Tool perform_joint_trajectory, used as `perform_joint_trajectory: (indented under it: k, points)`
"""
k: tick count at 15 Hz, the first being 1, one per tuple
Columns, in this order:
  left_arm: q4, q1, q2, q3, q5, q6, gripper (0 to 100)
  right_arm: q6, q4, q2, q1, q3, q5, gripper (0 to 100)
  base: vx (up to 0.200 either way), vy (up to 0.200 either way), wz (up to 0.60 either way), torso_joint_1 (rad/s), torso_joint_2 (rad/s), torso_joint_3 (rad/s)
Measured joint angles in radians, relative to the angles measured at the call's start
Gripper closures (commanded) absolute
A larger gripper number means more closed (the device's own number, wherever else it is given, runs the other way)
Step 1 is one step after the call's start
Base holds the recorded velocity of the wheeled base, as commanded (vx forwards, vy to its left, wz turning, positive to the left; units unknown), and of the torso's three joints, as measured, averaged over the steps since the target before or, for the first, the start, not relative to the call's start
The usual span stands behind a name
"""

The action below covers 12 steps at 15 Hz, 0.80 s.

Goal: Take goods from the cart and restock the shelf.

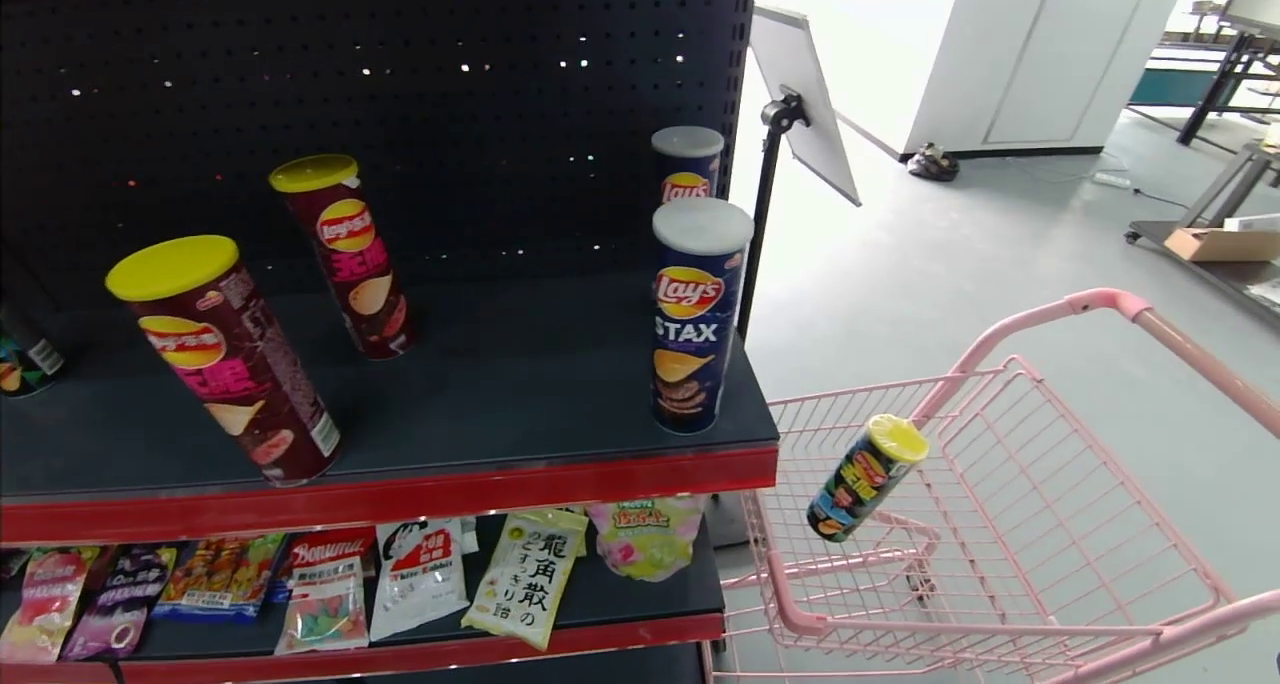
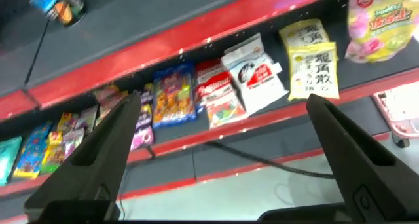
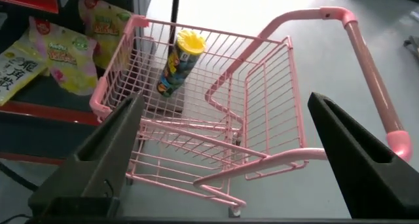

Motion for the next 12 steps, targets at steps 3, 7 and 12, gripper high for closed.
perform_joint_trajectory:
  k: [3, 7, 12]
  points:
    - [0.001, -0.019, 0.003, 0.0, -0.002, 0.0, 0, -0.002, 0.001, -0.001, -0.023, -0.001, -0.001, 0, 0.0, 0.0, -0.6, 0.011, 0.0, -0.002]
    - [-0.002, -0.024, 0.002, 0.009, -0.003, 0.001, 0, -0.005, 0.001, -0.002, -0.034, 0.003, -0.001, 0, 0.0, 0.0, -0.15, 0.002, 0.0, 0.001]
    - [-0.003, -0.024, -0.002, 0.009, -0.003, 0.001, 0, -0.007, 0.001, -0.013, -0.036, 0.026, -0.003, 0, 0.0, 0.0, 0.0, -0.015, 0.03, 0.023]
